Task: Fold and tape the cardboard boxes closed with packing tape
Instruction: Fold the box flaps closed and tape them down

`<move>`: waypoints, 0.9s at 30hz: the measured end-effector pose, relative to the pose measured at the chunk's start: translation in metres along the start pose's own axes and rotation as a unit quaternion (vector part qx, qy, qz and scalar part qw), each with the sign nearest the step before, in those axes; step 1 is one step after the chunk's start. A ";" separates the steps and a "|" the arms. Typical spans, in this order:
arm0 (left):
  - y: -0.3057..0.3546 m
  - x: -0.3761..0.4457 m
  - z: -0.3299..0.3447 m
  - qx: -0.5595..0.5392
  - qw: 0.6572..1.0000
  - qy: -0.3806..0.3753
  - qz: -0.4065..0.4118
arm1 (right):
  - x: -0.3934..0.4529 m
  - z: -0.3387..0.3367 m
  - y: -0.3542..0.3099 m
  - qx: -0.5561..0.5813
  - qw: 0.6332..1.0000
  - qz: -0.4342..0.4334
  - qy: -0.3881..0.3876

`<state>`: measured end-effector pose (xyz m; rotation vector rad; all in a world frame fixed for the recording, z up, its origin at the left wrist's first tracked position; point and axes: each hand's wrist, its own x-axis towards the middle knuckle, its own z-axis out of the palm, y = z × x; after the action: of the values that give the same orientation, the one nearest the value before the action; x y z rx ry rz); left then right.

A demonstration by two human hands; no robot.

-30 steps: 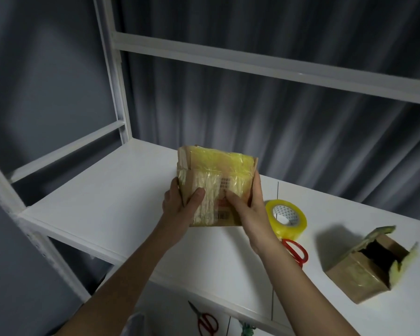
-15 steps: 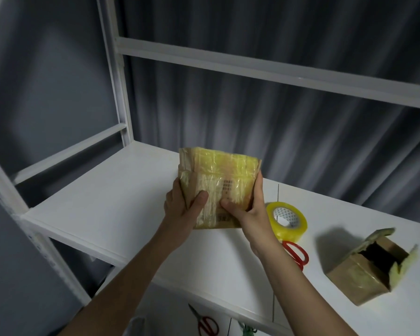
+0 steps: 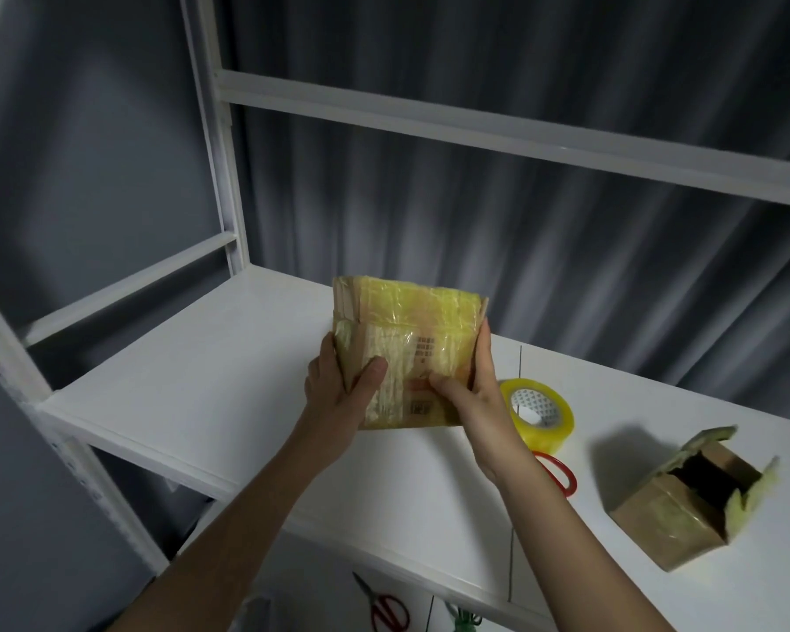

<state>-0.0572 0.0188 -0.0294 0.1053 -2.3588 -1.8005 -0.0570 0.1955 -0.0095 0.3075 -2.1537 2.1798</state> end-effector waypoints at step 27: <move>-0.083 0.006 0.065 0.198 0.978 0.043 -0.040 | -0.067 -0.123 0.120 -0.599 0.780 0.089 0.157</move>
<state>-0.0790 0.0569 -0.1256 0.3253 -2.6482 -1.3002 -0.0253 0.3219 -0.1403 -0.3319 -2.8267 0.4401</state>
